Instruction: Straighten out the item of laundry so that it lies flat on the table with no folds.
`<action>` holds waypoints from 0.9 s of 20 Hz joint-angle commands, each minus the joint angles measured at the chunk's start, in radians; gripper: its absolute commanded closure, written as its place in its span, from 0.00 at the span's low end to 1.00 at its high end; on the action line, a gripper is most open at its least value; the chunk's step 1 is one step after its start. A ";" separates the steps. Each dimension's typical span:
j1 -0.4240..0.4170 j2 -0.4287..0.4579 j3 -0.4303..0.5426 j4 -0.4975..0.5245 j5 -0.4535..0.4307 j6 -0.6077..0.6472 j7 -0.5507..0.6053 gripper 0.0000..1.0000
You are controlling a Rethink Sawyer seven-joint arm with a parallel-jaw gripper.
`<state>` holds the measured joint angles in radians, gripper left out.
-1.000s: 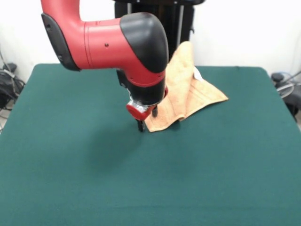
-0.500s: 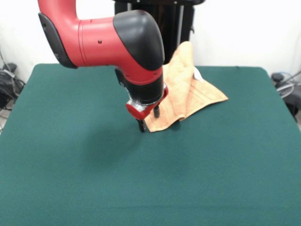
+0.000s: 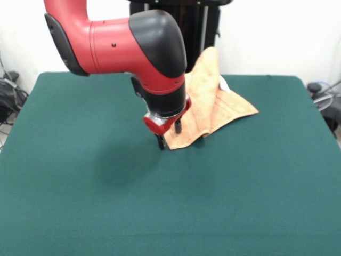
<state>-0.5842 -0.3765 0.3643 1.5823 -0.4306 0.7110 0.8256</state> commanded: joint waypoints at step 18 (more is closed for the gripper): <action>0.044 0.027 0.066 0.020 0.028 -0.098 0.149 0.00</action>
<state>-0.5781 -0.3766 0.3646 1.5825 -0.4306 0.7067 0.8256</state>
